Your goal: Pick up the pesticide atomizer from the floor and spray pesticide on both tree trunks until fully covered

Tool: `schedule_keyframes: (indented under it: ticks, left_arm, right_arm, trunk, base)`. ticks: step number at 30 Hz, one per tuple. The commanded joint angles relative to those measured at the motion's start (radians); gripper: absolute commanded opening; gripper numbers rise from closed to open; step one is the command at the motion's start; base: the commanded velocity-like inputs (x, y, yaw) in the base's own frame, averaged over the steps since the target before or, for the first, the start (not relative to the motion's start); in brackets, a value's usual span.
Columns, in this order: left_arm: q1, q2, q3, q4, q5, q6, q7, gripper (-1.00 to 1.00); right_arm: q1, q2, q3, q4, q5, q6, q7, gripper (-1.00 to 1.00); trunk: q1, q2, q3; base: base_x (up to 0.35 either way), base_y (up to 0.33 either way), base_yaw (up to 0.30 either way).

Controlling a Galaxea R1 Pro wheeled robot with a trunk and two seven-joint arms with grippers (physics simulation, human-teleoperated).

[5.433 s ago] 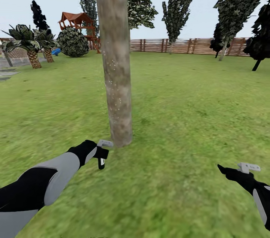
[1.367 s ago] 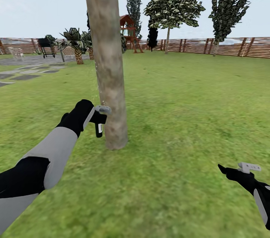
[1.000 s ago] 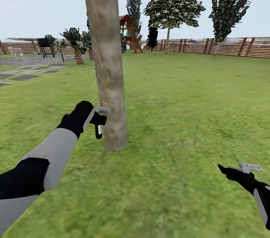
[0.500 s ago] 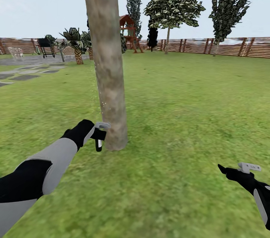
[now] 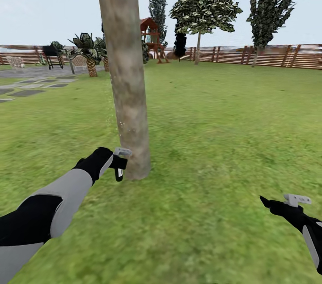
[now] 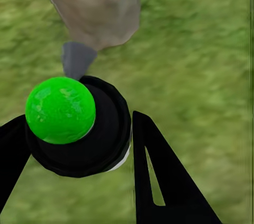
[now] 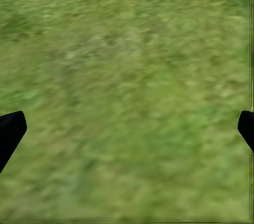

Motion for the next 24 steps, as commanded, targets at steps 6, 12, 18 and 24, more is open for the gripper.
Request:
schedule_keyframes:
  ticks: [6,12,18,24]
  left_arm:
    - [0.000,0.000,0.000,0.004,0.002,0.008,0.000,-1.00]
    - [0.000,0.007,0.000,0.035,0.001,0.034,0.001,-1.00]
    - [0.000,0.005,-0.002,0.038,-0.001,0.050,0.002,-1.00]
    - [0.000,0.005,-0.002,0.040,0.001,0.052,0.002,-1.00]
  right_arm:
    - [0.000,0.000,0.000,0.000,0.000,0.000,0.000,1.00]
    - [0.000,0.000,0.000,0.000,0.000,0.000,0.000,1.00]
    - [0.000,0.000,0.000,0.000,0.000,0.000,0.000,1.00]
    - [0.000,0.000,0.000,0.001,0.000,0.000,0.000,1.00]
  trunk:
    - [0.000,0.000,0.000]
    - [0.000,0.000,0.000]
    - [0.000,0.000,0.000]
    - [0.000,0.000,0.000]
  base:
    - [0.101,0.076,-0.079]
    - [0.061,0.053,-0.002]
    - [0.066,-0.002,0.000]
    - [0.091,-0.020,-0.003]
